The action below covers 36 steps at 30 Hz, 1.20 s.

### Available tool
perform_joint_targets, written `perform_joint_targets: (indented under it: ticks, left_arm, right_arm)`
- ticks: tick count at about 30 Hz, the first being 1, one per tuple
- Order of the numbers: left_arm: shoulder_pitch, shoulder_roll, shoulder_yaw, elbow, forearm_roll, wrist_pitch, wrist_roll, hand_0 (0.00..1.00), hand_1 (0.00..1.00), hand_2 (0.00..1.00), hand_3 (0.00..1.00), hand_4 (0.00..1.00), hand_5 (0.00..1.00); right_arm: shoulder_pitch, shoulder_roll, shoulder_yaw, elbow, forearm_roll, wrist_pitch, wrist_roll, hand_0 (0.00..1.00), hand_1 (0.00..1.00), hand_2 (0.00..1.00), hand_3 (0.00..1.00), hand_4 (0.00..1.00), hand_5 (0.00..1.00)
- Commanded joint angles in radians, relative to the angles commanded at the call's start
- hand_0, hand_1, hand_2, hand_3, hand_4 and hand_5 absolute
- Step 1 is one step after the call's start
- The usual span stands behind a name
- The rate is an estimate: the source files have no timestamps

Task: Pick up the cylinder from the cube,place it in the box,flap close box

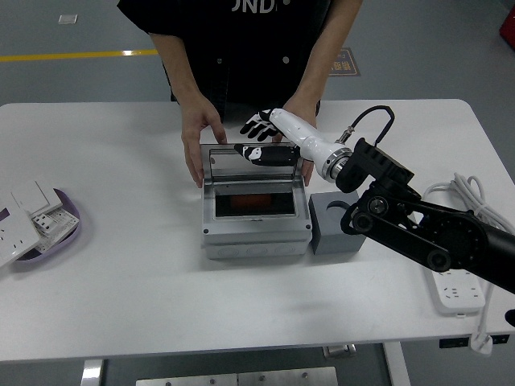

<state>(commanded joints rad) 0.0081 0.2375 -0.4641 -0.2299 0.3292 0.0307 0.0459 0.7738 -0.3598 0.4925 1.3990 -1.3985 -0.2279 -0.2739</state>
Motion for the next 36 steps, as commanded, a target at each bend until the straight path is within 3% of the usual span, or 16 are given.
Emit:
perform_joint_targets:
  ticks: [8,13,19,24,31,36]
  left_arm:
    - [0.004,-0.001,-0.014,0.001,0.009,0.0,0.0,0.592,0.629,0.625,0.638,0.699,0.213]
    - [0.005,0.0,-0.025,-0.001,0.02,0.0,0.0,0.592,0.629,0.626,0.638,0.7,0.213]
    - [0.005,-0.003,-0.027,-0.002,0.024,-0.001,0.0,0.592,0.629,0.625,0.638,0.7,0.212]
    - [0.008,-0.003,-0.025,-0.001,0.021,0.0,0.0,0.592,0.629,0.625,0.638,0.699,0.212]
    - [0.014,-0.002,-0.022,0.0,0.016,0.0,0.0,0.592,0.629,0.626,0.638,0.699,0.212]
    - [0.018,0.0,-0.027,0.0,0.017,0.0,0.0,0.592,0.629,0.626,0.637,0.699,0.212]
  right_arm:
    - [-0.084,-0.098,0.015,0.182,-0.133,-0.001,-0.06,0.736,0.645,0.66,0.654,0.688,0.463]
    - [-0.125,-0.115,-0.007,0.292,-0.218,0.003,-0.08,0.733,0.644,0.659,0.654,0.681,0.456]
    - [-0.17,-0.097,-0.028,0.287,-0.235,0.021,-0.083,0.721,0.645,0.66,0.655,0.678,0.455]
    - [-0.206,-0.1,0.022,0.272,-0.208,0.012,-0.066,0.727,0.645,0.659,0.658,0.67,0.447]
    - [-0.285,-0.156,0.172,0.331,-0.171,0.0,-0.012,0.727,0.645,0.66,0.659,0.666,0.445]
    - [-0.381,-0.2,0.318,0.38,-0.108,-0.016,0.062,0.723,0.644,0.661,0.659,0.663,0.447]
